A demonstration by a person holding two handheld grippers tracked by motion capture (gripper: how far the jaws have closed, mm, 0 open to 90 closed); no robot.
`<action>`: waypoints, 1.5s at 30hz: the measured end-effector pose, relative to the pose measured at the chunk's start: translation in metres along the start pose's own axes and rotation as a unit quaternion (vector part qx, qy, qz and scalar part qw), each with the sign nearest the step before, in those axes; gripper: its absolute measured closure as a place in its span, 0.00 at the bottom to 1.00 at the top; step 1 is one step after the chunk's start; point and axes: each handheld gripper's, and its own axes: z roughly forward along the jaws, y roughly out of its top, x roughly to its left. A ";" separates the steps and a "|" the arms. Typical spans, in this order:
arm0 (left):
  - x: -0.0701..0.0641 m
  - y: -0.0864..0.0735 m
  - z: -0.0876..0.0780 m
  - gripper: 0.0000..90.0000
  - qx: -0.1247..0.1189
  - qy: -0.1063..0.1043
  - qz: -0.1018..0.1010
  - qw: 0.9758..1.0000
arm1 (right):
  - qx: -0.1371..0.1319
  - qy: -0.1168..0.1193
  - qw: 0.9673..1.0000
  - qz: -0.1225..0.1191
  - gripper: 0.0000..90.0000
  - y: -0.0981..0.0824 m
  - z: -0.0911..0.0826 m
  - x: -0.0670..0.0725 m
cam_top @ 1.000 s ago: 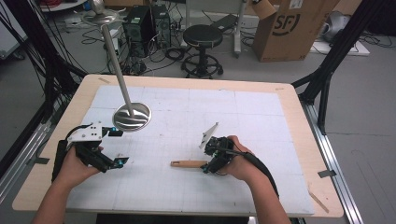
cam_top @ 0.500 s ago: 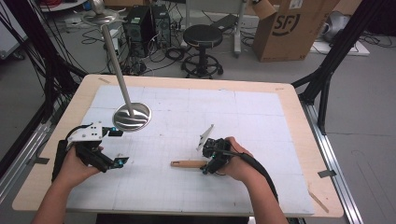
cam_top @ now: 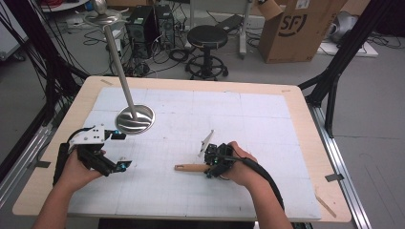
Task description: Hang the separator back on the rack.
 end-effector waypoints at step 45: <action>0.000 0.000 0.000 0.02 0.002 -0.001 0.002 1.000 | -0.157 0.012 0.987 0.037 0.76 0.005 -0.052 -0.005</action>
